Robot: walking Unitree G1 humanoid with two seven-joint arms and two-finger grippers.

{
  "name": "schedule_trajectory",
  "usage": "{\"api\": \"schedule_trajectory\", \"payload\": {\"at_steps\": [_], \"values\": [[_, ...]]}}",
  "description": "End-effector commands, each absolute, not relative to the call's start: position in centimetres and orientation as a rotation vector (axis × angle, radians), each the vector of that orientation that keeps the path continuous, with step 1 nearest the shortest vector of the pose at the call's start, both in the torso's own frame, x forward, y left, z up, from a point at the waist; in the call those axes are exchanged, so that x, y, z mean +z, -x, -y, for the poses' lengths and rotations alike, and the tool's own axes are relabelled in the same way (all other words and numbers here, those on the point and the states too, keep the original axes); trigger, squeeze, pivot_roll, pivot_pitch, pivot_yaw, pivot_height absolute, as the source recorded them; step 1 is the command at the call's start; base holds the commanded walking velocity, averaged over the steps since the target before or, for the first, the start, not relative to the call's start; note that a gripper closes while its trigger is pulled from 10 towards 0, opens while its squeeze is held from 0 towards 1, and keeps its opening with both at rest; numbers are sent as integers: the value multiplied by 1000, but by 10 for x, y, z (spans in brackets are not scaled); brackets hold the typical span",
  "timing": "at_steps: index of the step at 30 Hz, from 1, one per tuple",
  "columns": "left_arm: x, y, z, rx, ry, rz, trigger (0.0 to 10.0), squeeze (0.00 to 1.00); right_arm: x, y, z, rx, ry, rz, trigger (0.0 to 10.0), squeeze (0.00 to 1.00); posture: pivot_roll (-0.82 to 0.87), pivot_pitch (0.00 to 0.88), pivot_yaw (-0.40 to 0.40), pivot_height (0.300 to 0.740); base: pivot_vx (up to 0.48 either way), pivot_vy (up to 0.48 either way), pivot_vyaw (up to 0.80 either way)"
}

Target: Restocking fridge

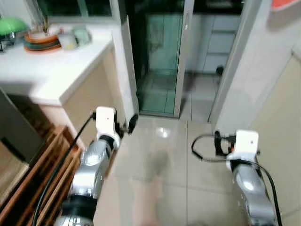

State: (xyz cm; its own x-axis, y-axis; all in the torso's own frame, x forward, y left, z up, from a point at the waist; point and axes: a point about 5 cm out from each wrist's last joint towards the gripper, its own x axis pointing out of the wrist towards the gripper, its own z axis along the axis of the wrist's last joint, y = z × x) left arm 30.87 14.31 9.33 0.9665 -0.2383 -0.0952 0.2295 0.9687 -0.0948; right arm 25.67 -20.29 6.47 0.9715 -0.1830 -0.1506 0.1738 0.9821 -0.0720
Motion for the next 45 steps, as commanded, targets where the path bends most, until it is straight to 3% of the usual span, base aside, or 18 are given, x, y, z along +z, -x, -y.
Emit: {"api": "schedule_trajectory", "payload": {"at_steps": [1,3,6,14,21,39,45], "values": [[93,-309,-160,-154,112,-95,10000,0,75,-260,194,-165,66,-80,10000,0,-181,0,60,740,0,439,0],[98,-308,-165,-122,113,-38,10000,0,97,-260,193,-155,111,68,10000,0,-181,0,60,740,0,439,0],[107,-309,-164,-124,107,9,10000,0,108,-261,193,-161,115,123,10000,0,-182,0,56,740,0,436,0],[103,-302,-154,-181,103,-7,10000,0,93,-262,195,-167,81,34,10000,0,-178,0,49,740,-68,426,0],[99,-301,-152,-179,53,-33,10000,0,86,-262,191,-154,71,1,10000,0,-176,0,48,740,0,0,0],[104,-308,-158,-164,45,-26,10000,0,78,-268,188,-156,37,-42,10000,0,-155,0,49,740,-467,0,0],[110,-307,-156,-186,16,19,10000,0,80,-269,188,-160,36,-30,10000,0,-157,0,51,740,0,0,0]]}}
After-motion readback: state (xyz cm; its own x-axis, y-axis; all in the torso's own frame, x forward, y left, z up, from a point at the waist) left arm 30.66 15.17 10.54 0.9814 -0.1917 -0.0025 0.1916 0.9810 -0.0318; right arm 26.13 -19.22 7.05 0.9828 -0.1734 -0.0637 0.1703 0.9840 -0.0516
